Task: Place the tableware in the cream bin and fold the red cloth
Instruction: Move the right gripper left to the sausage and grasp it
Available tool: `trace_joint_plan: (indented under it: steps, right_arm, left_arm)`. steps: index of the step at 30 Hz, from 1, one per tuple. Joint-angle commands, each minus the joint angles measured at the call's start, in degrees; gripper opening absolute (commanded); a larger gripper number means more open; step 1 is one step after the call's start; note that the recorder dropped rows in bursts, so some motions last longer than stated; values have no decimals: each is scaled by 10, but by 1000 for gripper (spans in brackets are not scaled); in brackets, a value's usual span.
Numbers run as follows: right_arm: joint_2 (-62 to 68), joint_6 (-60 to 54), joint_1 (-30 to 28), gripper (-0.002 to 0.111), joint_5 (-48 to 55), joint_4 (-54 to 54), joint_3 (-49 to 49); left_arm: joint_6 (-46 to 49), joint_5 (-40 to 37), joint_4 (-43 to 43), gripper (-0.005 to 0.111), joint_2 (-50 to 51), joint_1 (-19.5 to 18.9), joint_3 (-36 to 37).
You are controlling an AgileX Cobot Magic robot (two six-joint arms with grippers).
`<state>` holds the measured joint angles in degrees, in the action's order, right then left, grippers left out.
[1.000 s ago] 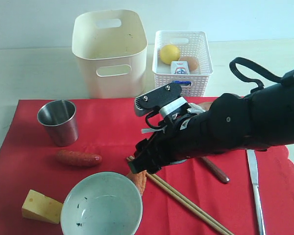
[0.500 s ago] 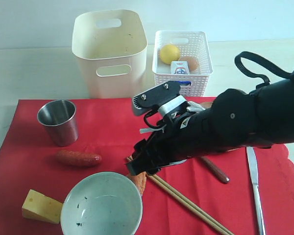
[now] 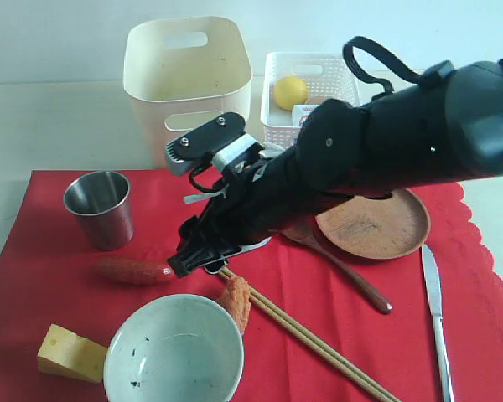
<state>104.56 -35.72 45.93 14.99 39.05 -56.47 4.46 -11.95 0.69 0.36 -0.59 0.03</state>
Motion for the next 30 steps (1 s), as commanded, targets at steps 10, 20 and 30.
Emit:
trace_joint_plan:
  steps: [10, 20, 30]
  right_arm:
    - [123, -68, 70, 64, 27, -27, -153]
    - [212, -62, 70, 64, 77, -96, -239]
    - [209, -46, 70, 0, 86, -162, -245]
  left_arm:
    - [-3, 4, 2, 0, -4, -1, 0]
    - [-3, 4, 2, 0, -4, -1, 0]
    - [-3, 4, 2, 0, -4, -1, 0]
